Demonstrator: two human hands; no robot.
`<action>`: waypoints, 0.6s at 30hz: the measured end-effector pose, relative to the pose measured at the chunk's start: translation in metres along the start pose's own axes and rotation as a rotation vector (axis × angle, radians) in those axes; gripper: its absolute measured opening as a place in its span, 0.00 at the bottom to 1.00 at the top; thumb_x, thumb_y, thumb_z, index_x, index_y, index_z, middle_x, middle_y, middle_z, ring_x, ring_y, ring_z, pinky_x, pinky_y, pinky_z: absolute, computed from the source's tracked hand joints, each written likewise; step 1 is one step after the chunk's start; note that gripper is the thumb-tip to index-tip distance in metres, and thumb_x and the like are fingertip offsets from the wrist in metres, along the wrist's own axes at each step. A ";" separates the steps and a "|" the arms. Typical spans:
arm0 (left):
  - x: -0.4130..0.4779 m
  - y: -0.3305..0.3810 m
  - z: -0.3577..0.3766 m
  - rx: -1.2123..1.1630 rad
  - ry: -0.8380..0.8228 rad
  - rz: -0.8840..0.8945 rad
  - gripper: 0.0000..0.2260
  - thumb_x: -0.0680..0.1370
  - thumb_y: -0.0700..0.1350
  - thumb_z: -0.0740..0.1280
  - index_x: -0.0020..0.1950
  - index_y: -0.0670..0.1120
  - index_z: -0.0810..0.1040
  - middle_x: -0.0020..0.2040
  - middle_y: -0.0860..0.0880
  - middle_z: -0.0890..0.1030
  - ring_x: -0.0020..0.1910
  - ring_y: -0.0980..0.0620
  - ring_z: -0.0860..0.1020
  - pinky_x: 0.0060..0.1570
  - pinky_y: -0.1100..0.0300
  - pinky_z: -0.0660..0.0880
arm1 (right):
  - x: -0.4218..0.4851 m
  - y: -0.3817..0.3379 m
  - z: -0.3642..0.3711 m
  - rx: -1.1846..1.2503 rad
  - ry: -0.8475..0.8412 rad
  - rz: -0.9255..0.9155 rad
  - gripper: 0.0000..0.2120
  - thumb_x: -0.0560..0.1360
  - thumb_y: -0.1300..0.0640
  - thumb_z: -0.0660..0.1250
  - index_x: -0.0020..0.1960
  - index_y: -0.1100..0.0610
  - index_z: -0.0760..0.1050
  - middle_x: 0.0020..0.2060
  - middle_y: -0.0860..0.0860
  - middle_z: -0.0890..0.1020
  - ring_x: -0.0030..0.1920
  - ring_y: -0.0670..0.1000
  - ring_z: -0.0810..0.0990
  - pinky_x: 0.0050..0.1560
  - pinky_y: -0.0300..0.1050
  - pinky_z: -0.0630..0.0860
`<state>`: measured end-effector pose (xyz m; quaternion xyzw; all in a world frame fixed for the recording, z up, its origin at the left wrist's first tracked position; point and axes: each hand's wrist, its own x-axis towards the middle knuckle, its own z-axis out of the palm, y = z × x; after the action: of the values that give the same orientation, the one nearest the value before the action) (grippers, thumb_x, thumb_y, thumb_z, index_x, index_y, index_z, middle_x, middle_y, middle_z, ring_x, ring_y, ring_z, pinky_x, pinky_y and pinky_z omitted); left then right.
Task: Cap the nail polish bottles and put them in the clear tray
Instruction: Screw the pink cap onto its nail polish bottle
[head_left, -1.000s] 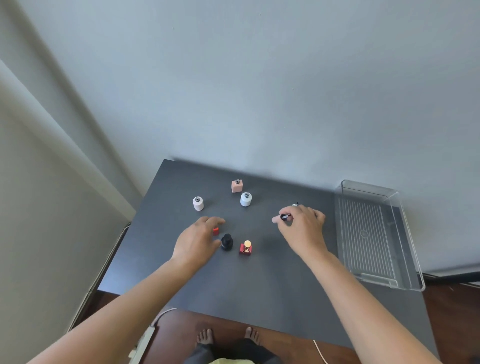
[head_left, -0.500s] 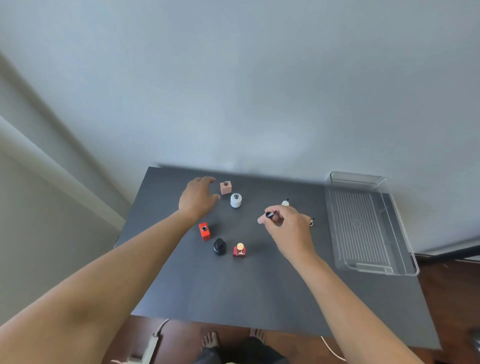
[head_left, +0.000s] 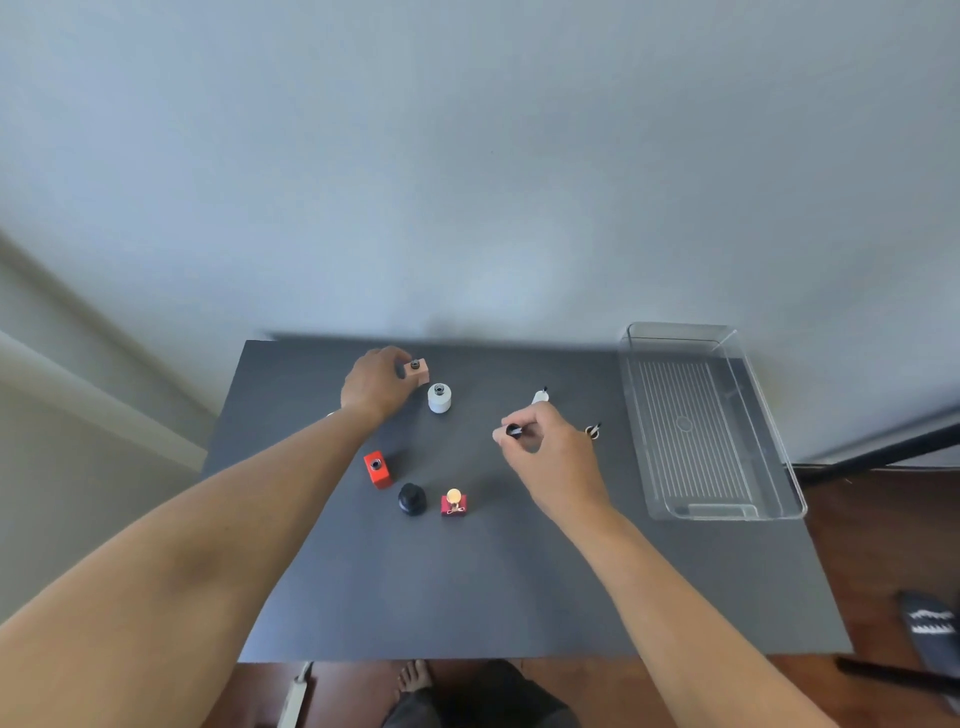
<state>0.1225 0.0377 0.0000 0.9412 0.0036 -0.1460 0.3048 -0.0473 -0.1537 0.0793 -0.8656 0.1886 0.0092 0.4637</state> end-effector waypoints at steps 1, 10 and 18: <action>0.000 0.000 0.000 -0.010 0.005 -0.005 0.14 0.75 0.53 0.69 0.58 0.51 0.78 0.58 0.48 0.78 0.56 0.48 0.77 0.51 0.51 0.77 | 0.000 0.000 0.000 0.009 -0.003 -0.003 0.03 0.74 0.52 0.70 0.48 0.48 0.77 0.44 0.41 0.84 0.49 0.40 0.82 0.52 0.49 0.80; -0.029 0.014 -0.017 -0.275 0.136 -0.081 0.13 0.72 0.59 0.66 0.44 0.50 0.74 0.41 0.57 0.80 0.45 0.55 0.80 0.36 0.59 0.74 | 0.002 -0.004 -0.002 0.100 -0.030 -0.044 0.08 0.79 0.55 0.62 0.56 0.46 0.76 0.41 0.44 0.83 0.43 0.41 0.82 0.51 0.47 0.78; -0.092 0.032 -0.043 -0.472 0.093 0.073 0.11 0.67 0.56 0.72 0.45 0.55 0.76 0.43 0.57 0.81 0.44 0.58 0.81 0.42 0.50 0.82 | 0.000 -0.014 -0.013 0.116 -0.078 -0.122 0.15 0.81 0.58 0.59 0.63 0.44 0.74 0.48 0.39 0.77 0.46 0.41 0.81 0.43 0.29 0.70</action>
<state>0.0493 0.0442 0.0768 0.8490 0.0174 -0.0865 0.5209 -0.0449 -0.1570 0.0983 -0.8462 0.1176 0.0036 0.5197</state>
